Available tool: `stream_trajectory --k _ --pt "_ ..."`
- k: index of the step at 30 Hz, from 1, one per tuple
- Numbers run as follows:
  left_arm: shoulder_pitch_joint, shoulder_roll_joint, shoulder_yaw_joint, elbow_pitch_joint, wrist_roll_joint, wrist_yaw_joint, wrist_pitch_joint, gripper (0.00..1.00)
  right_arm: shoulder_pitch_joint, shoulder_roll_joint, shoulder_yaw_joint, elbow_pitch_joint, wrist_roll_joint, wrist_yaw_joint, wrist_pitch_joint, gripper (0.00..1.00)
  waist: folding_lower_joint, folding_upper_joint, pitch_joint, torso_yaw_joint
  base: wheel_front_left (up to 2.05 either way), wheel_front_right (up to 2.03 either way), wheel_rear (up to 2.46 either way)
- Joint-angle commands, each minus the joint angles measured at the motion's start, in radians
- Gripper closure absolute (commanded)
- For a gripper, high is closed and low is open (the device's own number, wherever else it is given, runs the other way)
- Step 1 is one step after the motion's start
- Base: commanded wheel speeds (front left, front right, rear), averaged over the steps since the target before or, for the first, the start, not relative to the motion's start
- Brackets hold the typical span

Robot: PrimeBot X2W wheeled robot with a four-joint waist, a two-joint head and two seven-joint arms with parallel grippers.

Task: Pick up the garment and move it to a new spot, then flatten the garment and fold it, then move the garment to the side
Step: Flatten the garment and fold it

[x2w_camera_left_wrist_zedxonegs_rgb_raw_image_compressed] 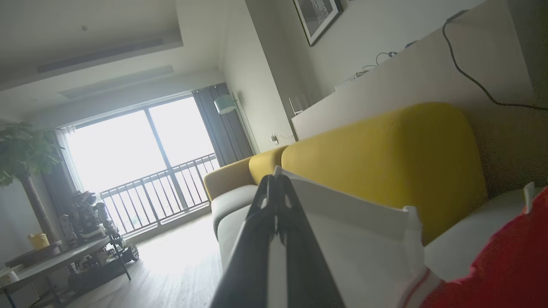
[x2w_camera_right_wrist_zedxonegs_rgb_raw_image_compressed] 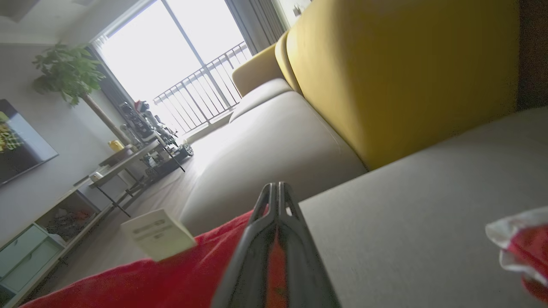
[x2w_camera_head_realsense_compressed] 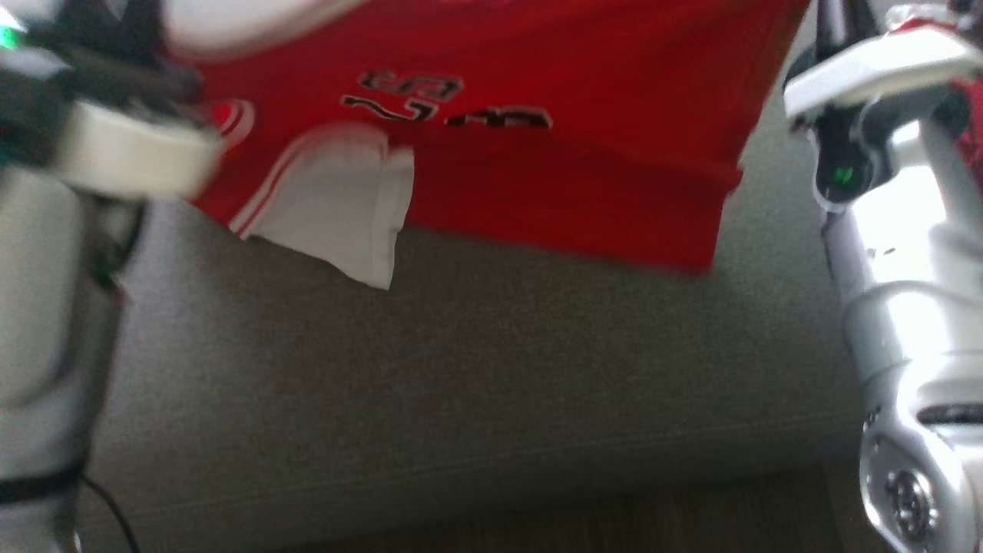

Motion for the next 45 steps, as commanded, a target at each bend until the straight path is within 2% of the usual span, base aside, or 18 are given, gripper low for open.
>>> stream_trajectory --k 1,7,10,20,24,32,37,41,45 --pt "-0.073 0.048 0.063 -0.019 -0.019 -0.009 -0.005 1.00 -0.068 0.014 0.019 -0.047 -0.024 0.000 -0.006 1.00 0.0000 0.0000 -0.050 0.001 0.00 0.00 0.00" --pt "-0.239 0.087 0.098 0.089 -0.065 -0.055 0.000 1.00 -0.147 0.012 0.027 -0.061 -0.190 0.000 -0.006 1.00 0.0000 0.0000 -0.157 0.007 0.00 0.00 0.00" --pt "-0.316 0.105 0.097 0.152 -0.086 -0.071 0.015 1.00 -0.195 0.003 0.030 -0.056 -0.234 0.000 0.003 1.00 0.0000 0.0000 -0.204 0.011 0.00 0.00 0.00" --pt "-0.485 0.162 0.052 0.299 -0.075 -0.089 0.046 1.00 -0.284 -0.040 0.034 -0.087 -0.238 0.000 0.102 1.00 0.0000 0.0000 -0.288 0.012 0.00 0.00 0.00" --pt "-0.548 0.165 0.015 0.353 -0.072 -0.093 0.049 1.00 -0.307 -0.041 0.032 -0.095 -0.235 0.000 0.134 1.00 0.0000 0.0000 -0.287 0.010 0.00 0.00 0.00" --pt "-0.671 0.146 -0.120 0.434 -0.068 -0.098 0.062 1.00 -0.396 -0.023 0.062 -0.057 -0.291 0.000 0.163 1.00 0.0000 0.0000 -0.184 0.011 0.00 0.00 0.00" --pt "-0.809 0.129 -0.250 0.540 -0.073 -0.099 0.058 1.00 -0.521 0.004 0.056 0.033 -0.373 0.000 0.153 1.00 0.0000 0.0000 -0.052 0.006 0.00 0.00 0.00" --pt "-0.930 0.137 -0.323 0.666 -0.020 -0.097 0.040 1.00 -0.607 0.013 0.036 0.120 -0.442 0.000 0.099 1.00 0.0000 0.0000 0.045 -0.013 0.00 0.00 0.00" --pt "-1.066 0.155 -0.344 0.733 0.076 -0.018 0.001 1.00 -0.684 0.014 0.001 0.154 -0.488 0.000 0.014 1.00 0.0000 0.0000 0.119 -0.029 0.00 0.00 0.00"
